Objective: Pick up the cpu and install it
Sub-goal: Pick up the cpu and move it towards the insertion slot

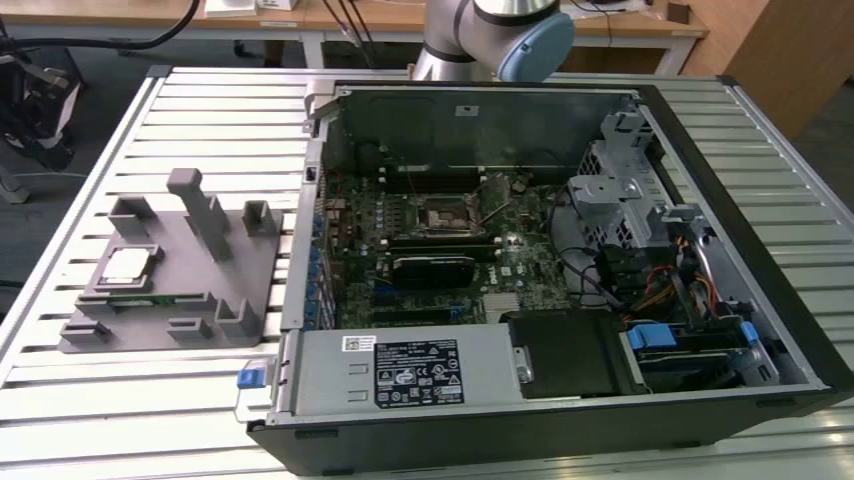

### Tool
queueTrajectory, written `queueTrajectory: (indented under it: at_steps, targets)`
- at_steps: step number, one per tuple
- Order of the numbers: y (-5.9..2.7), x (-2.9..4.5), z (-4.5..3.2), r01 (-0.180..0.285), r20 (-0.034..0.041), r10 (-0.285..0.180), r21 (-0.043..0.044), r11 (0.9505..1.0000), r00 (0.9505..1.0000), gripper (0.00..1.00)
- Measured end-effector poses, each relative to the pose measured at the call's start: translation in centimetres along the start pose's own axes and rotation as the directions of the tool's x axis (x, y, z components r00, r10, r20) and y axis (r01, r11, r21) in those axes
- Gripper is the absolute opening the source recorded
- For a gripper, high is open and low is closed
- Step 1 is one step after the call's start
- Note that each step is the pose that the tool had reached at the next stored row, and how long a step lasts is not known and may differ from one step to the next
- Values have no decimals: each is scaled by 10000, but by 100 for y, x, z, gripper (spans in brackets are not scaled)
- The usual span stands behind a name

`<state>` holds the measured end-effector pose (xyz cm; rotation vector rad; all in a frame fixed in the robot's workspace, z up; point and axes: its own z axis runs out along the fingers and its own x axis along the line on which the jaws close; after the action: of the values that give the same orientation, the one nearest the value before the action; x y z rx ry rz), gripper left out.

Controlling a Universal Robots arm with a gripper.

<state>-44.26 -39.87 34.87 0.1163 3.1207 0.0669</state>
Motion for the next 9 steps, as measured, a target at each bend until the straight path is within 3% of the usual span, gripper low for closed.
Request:
queueTrajectory:
  at_steps: [4, 9]
  targets:
    - [-2, 5, 30, 4, 73, -4, -8, 10000, 10000, 11]
    - [-8, 5, 59, 4, 73, -4, -29, 10000, 10000, 11]
